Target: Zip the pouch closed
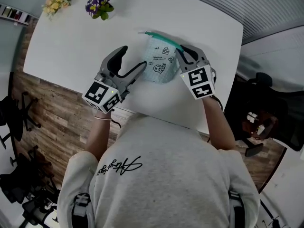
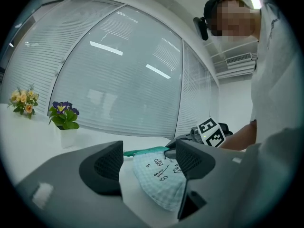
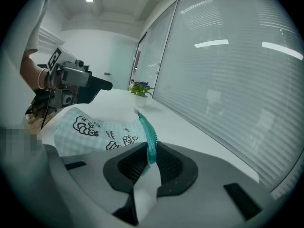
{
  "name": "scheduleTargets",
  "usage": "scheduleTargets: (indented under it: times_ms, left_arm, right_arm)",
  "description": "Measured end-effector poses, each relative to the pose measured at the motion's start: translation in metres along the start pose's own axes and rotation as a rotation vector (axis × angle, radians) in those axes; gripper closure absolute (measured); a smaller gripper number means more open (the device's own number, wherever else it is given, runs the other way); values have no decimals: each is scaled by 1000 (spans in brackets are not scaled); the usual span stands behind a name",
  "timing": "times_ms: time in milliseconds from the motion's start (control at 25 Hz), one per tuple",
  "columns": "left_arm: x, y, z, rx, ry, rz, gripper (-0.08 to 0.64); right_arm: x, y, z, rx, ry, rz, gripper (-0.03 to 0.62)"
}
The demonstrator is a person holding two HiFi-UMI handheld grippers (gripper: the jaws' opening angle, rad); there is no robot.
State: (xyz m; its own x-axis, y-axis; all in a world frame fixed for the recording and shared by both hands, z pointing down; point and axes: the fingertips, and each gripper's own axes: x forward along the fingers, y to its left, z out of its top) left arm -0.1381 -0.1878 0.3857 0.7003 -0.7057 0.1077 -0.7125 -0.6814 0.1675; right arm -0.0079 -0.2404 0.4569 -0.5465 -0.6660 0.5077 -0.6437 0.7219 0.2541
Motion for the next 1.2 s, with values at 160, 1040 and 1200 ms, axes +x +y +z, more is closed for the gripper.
scheduleTargets:
  times_ms: [160,1040,1200]
  left_arm:
    - [3,1,-2,2,18,-2,229]
    - [32,-2,13,7,38,-60,322]
    - [35,-4,24,13,15,-77,325]
  right_arm:
    - [-16,1,5,40,-60,-13,538]
    - [-84,16,30,189,-370,8,540]
    - [-87,17,32,182,-387,12,540]
